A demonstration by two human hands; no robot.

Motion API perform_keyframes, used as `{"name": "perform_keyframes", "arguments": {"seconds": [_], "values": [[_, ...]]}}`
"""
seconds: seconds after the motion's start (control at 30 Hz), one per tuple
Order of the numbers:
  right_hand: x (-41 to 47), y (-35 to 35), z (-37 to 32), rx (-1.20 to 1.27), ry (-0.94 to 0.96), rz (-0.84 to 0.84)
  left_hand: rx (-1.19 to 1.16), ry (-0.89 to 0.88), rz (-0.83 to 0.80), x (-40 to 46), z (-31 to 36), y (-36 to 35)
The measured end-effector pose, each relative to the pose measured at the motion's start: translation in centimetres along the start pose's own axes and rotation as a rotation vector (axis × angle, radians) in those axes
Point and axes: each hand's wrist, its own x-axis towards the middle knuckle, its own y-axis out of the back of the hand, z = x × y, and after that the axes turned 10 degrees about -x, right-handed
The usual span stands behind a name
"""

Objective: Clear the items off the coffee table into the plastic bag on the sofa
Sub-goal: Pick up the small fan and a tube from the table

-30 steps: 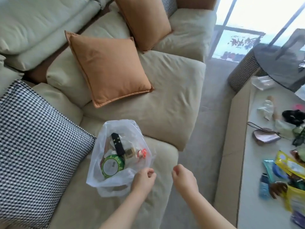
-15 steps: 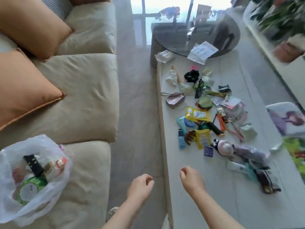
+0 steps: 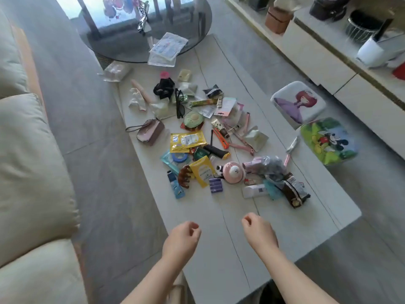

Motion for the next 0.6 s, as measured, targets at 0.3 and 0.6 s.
{"name": "perform_keyframes", "arguments": {"seconds": [0.3, 0.6], "values": [[8.6, -0.5, -0.4, 0.129, -0.073, -0.01, -0.005, -0.09, -0.093, 11.0, 6.2, -3.0], [19.1, -0.4, -2.4, 0.186, 0.086, 0.005, -0.215, -0.082, -0.168, 20.3, 8.4, -7.6]]}}
